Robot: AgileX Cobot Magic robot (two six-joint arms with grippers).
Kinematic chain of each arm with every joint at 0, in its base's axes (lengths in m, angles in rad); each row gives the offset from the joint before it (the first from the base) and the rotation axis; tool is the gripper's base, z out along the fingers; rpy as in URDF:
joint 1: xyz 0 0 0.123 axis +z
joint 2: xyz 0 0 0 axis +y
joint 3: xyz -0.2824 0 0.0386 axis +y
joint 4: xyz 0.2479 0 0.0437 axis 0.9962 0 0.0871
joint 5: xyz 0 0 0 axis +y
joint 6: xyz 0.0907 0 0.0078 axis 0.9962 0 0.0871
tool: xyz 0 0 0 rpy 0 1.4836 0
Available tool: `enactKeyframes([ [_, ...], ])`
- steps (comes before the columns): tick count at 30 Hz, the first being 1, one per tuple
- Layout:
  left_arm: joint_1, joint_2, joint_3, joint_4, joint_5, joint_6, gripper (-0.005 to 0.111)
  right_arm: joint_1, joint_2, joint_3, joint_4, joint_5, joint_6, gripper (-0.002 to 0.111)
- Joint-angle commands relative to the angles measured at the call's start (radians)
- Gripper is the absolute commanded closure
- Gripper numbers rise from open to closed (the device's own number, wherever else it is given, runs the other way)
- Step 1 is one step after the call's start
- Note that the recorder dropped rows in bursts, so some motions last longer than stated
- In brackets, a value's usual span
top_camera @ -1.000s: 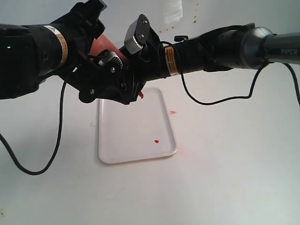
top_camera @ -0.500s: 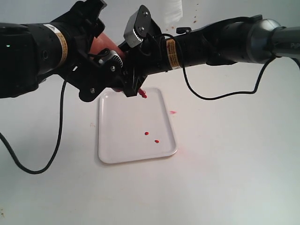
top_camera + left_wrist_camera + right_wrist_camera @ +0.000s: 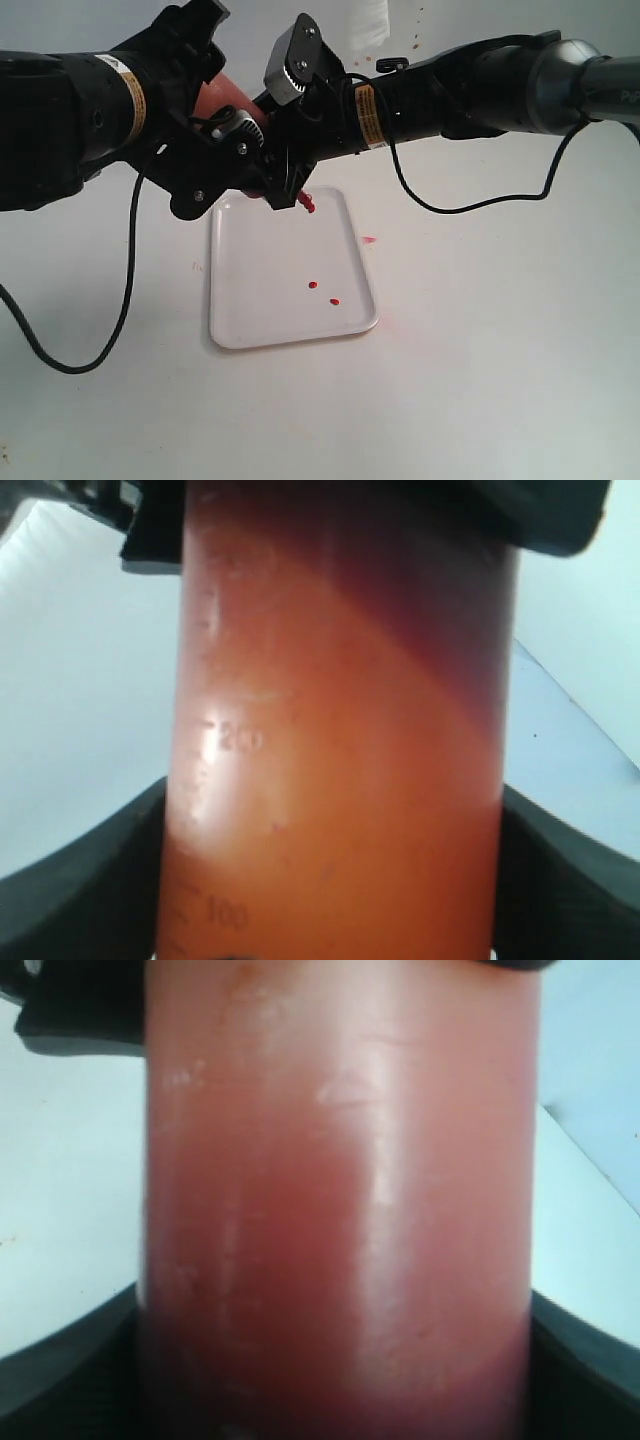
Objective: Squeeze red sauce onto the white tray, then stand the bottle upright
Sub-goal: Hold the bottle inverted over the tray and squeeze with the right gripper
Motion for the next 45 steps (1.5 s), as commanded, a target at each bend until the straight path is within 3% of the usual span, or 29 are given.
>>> enactKeyframes([
  [1, -0.004, -0.008, -0.009, 0.018, -0.027, 0.017, 0.107, 0.009, -0.013, -0.008, -0.048, 0.002, -0.009, 0.108],
  [18, -0.004, -0.008, -0.009, 0.080, -0.061, 0.117, 0.107, 0.009, -0.013, -0.008, -0.070, -0.018, 0.021, 0.104],
  [22, -0.004, -0.008, -0.009, 0.080, -0.072, 0.117, 0.107, 0.009, -0.013, -0.008, -0.062, -0.018, 0.021, 0.084],
  [28, -0.004, -0.008, -0.009, 0.080, -0.072, 0.114, 0.107, 0.009, -0.013, -0.008, -0.039, 0.011, 0.021, 0.033],
  [31, -0.004, -0.008, -0.009, 0.080, -0.072, 0.114, 0.107, 0.009, -0.013, -0.008, -0.039, 0.011, 0.021, 0.025],
  [36, -0.004, -0.008, -0.009, 0.080, -0.072, 0.114, 0.107, 0.009, -0.013, -0.008, -0.039, 0.009, 0.021, 0.031],
  [38, -0.004, -0.008, -0.009, 0.080, -0.072, 0.114, 0.107, 0.009, -0.013, -0.008, -0.039, 0.011, 0.021, 0.050],
  [42, -0.004, -0.008, -0.009, 0.080, -0.072, 0.114, 0.107, 0.009, -0.013, -0.008, -0.041, 0.014, 0.021, 0.104],
  [45, -0.004, -0.008, -0.009, 0.078, -0.072, 0.114, 0.107, 0.009, -0.013, -0.008, -0.039, 0.020, 0.021, 0.107],
])
